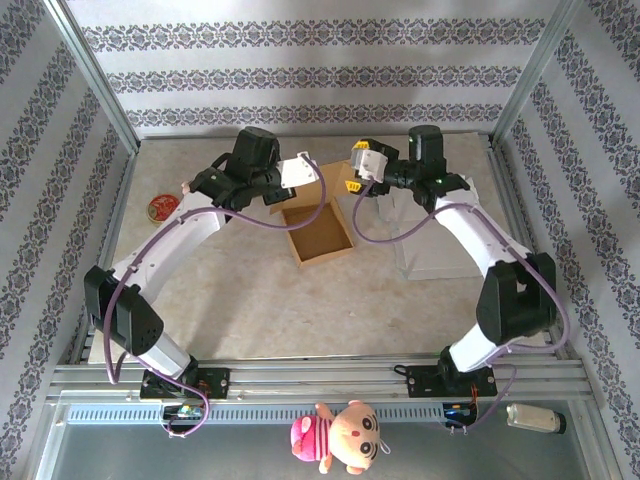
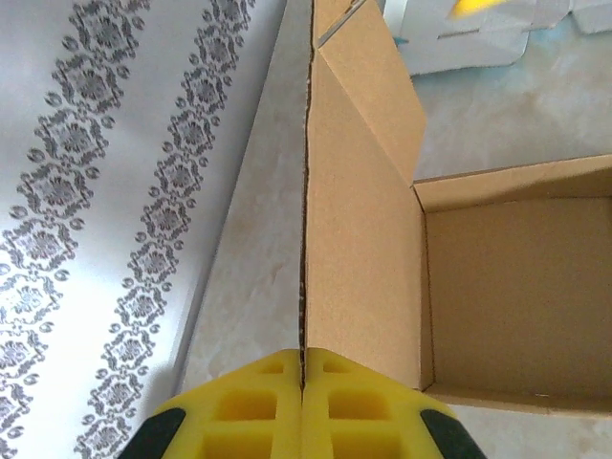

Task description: Fold the paper box

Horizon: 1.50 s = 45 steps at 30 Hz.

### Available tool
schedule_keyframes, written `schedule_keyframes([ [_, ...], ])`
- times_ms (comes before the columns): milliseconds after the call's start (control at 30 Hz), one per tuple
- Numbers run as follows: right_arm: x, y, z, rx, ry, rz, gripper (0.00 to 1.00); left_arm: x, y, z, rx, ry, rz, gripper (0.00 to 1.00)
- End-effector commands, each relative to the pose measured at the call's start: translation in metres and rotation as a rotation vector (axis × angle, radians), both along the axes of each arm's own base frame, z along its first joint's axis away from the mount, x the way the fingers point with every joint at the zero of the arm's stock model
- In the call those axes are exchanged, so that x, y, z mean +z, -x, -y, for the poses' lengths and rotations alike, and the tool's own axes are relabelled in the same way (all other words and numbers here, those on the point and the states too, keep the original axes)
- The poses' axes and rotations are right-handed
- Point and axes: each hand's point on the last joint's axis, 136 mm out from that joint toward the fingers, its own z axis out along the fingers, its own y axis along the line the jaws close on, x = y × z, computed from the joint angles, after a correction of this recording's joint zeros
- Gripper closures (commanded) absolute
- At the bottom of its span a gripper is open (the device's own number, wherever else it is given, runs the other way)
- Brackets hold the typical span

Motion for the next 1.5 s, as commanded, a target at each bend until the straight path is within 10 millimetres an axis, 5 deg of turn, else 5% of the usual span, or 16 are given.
schedule_keyframes([
  [0,-0.007,0.004,-0.022,0.133,0.101,0.084,0.28,0.015,0.002,0.007,-0.025,0.015,0.081,1.00],
  [167,-0.024,-0.011,-0.037,0.116,0.150,0.062,0.37,0.007,0.003,0.010,-0.028,0.005,0.068,1.00],
  [367,-0.039,-0.020,-0.041,0.088,0.205,0.056,0.73,0.006,0.005,0.015,-0.032,0.032,0.059,0.97],
  [633,-0.048,-0.010,-0.037,0.092,0.235,0.056,0.91,0.046,0.014,0.012,0.071,0.310,0.120,0.47],
  [767,-0.049,-0.002,-0.038,0.107,0.223,0.040,0.96,0.057,0.025,-0.018,0.245,0.520,0.111,0.26],
  [967,-0.051,0.004,-0.038,0.107,0.203,0.011,0.99,0.006,0.036,-0.090,0.471,0.770,-0.049,0.19],
  [1067,-0.047,0.005,-0.040,0.112,0.187,0.007,1.00,-0.030,0.032,-0.111,0.475,0.735,-0.098,0.18],
  [1267,-0.035,0.007,-0.045,0.123,0.139,-0.012,1.00,-0.069,0.014,-0.096,0.295,0.589,-0.118,0.15],
  [1467,-0.032,0.009,-0.047,0.134,0.131,-0.011,1.00,-0.070,-0.017,-0.076,0.185,0.590,-0.106,0.14],
])
